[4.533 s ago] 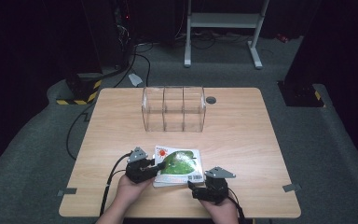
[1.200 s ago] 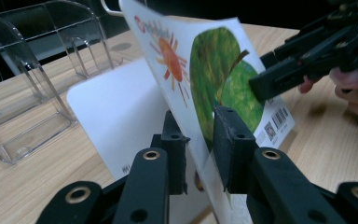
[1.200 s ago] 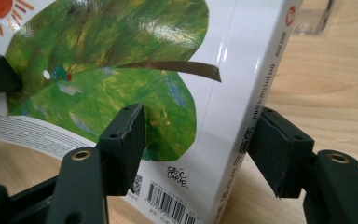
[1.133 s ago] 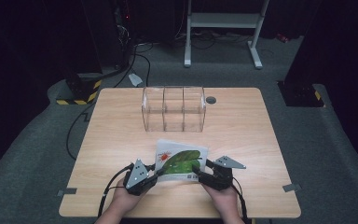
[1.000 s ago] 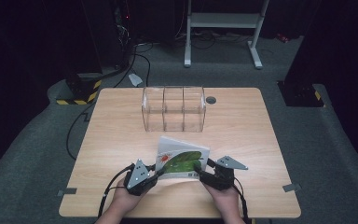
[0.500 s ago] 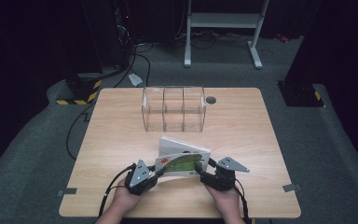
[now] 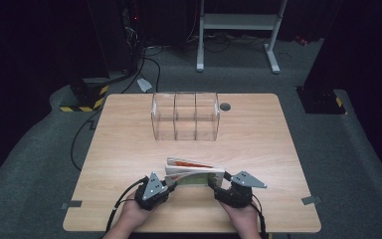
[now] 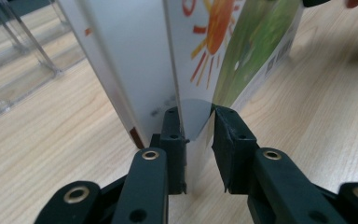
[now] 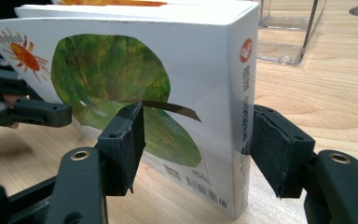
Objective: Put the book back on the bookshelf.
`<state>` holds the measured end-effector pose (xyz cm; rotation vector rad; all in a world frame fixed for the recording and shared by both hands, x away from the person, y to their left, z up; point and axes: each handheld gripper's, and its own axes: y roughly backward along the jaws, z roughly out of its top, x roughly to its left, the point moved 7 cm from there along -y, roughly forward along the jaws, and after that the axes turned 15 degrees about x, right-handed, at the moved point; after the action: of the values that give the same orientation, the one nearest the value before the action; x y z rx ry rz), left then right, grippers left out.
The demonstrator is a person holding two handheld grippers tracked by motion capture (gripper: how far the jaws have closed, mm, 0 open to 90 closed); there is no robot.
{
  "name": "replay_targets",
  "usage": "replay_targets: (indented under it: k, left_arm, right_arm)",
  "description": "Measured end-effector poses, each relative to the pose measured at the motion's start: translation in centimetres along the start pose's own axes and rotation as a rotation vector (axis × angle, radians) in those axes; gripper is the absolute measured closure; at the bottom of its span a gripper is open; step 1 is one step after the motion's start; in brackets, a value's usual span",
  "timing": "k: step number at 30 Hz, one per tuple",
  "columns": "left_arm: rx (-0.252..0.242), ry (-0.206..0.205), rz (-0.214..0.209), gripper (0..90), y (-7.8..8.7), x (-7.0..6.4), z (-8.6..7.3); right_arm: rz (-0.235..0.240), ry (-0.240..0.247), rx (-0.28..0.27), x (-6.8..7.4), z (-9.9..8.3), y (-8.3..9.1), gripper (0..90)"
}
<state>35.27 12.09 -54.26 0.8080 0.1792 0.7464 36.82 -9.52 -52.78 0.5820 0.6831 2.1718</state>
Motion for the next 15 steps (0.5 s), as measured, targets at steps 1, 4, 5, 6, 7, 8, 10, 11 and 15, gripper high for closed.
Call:
replay_targets:
  k: [1, 4, 5, 6, 7, 8, 10, 11, 15]
  left_arm:
    - [0.007, 0.003, -0.002, 73.0, 0.1, 0.0, 0.0]
    - [0.014, 0.008, 0.001, 72.1, 0.4, -0.1, -0.4]
    - [0.015, 0.012, 0.004, 71.5, 0.5, -0.2, -0.5]
    - [0.015, 0.012, 0.007, 71.1, 0.6, -0.2, -0.6]
    - [0.011, 0.016, 0.014, 70.5, 0.7, -0.1, -0.7]
    - [-0.001, 0.032, 0.012, 70.0, 0.8, 0.0, -0.8]
    - [-0.012, 0.041, 0.015, 64.0, 0.8, 0.2, -1.0]
    - [-0.010, 0.038, 0.021, 61.3, 0.9, 0.3, -1.1]
    - [-0.024, 0.094, -0.011, 51.0, 1.5, 1.2, -1.3]
  right_arm:
    - [-0.001, 0.005, -0.001, 0.1, 0.0, 0.0, 37.0]
    - [0.013, 0.017, 0.003, 0.3, -0.3, 0.2, 37.1]
    - [0.016, 0.022, 0.002, 0.5, -0.3, 0.3, 37.0]
    - [0.018, 0.032, 0.003, 0.6, -0.4, 0.3, 36.8]
    - [0.017, 0.036, 0.003, 0.7, -0.4, 0.3, 36.1]
    - [0.018, 0.040, 0.003, 0.8, -0.4, 0.3, 35.2]
    - [0.015, 0.049, 0.003, 0.9, -0.5, 0.3, 33.5]
    - [0.016, 0.050, 0.003, 0.8, -0.5, 0.3, 32.8]
    - [0.029, 0.055, -0.010, 0.7, -0.2, 0.6, 30.0]
